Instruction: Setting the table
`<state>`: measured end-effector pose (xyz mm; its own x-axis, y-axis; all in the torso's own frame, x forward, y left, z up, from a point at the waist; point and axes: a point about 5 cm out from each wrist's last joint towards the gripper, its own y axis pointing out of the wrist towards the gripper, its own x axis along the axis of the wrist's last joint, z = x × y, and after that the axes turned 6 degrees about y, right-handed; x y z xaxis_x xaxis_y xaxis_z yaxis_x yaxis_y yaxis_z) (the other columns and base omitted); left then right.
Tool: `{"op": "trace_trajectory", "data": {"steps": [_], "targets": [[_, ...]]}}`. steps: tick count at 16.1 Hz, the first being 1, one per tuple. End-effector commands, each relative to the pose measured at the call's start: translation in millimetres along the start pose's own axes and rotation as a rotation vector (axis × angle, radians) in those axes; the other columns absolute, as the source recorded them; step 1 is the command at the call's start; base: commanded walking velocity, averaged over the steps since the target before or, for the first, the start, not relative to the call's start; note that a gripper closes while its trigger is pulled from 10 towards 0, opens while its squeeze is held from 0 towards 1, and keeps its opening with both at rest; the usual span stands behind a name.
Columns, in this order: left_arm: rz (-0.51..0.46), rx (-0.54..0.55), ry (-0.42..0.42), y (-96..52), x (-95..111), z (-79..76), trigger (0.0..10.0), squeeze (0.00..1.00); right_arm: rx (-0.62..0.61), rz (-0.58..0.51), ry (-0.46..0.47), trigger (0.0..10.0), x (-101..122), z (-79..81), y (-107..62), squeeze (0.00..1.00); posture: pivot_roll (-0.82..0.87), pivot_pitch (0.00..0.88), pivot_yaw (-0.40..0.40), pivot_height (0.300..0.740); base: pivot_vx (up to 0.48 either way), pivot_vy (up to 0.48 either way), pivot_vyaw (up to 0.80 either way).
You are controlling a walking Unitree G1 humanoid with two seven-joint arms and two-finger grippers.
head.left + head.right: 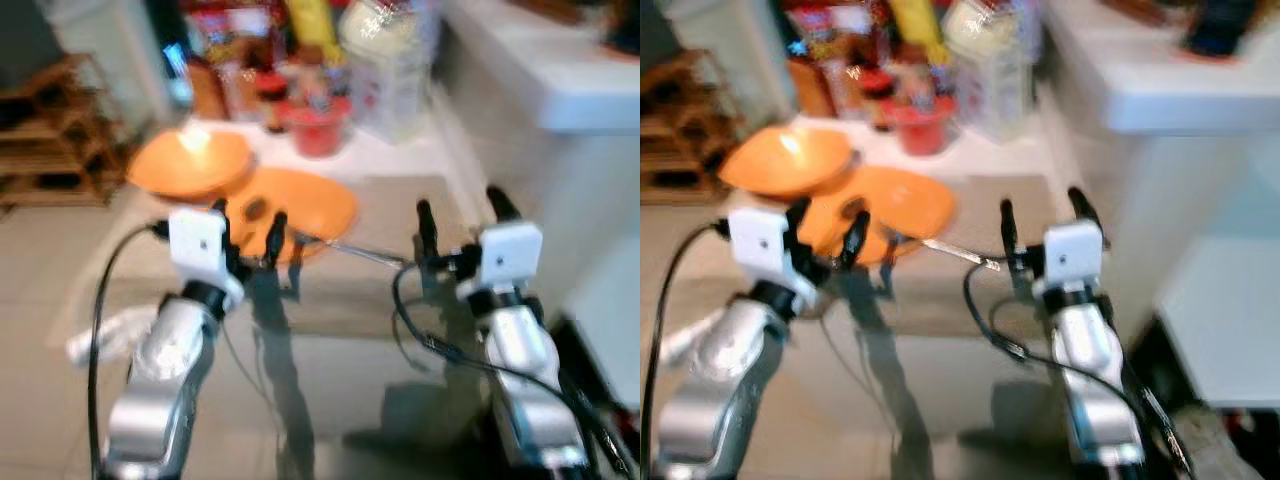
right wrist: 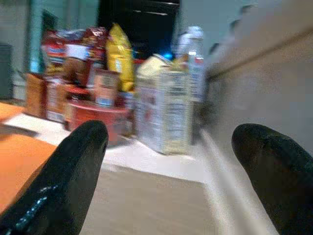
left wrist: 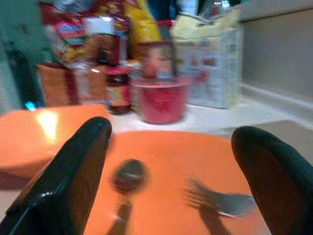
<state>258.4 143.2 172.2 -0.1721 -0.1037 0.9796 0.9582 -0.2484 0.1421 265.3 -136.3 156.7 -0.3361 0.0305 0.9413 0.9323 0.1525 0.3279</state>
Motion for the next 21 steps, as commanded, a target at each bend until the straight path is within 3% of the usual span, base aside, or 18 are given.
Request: {"op": "trace_trajectory", "data": {"steps": [1, 5, 7, 10, 21], "targets": [[0.004, 0.010, -0.005, 6.5, 5, 0.7, 10.0, 0.00, 0.008, -0.001, -0.007, 10.0, 1, 1.2, -0.1, 0.00, -0.07, 0.000, 0.060, 0.740, 0.000, 0.000, 0.00], [0.060, -0.004, 0.055, 21.3, 11, 9.3, 10.0, 0.00, 0.028, 0.008, 0.010, 10.0, -1, 6.7, 0.1, 0.00, -0.06, 0.000, 0.062, 0.740, 0.000, 0.000, 0.00], [0.135, 0.034, 0.086, 34.3, 14, 29.7, 10.0, 0.00, 0.031, 0.015, 0.021, 10.0, -3, 8.9, 1.2, 0.00, -0.06, 0.000, 0.064, 0.740, 0.000, 0.000, 0.00], [0.275, 0.025, 0.143, 41.5, 8, 45.8, 10.0, 0.00, 0.033, 0.024, 0.026, 10.0, -4, 11.1, 0.4, 0.00, -0.06, 0.000, 0.072, 0.740, 0.000, 0.000, 0.00], [0.474, -0.146, 0.036, 60.8, -2, 35.1, 10.0, 0.00, 0.033, 0.046, 0.025, 10.0, -7, 14.7, -4.4, 0.00, -0.07, 0.000, 0.102, 0.740, 0.000, 0.000, 0.00]]}}
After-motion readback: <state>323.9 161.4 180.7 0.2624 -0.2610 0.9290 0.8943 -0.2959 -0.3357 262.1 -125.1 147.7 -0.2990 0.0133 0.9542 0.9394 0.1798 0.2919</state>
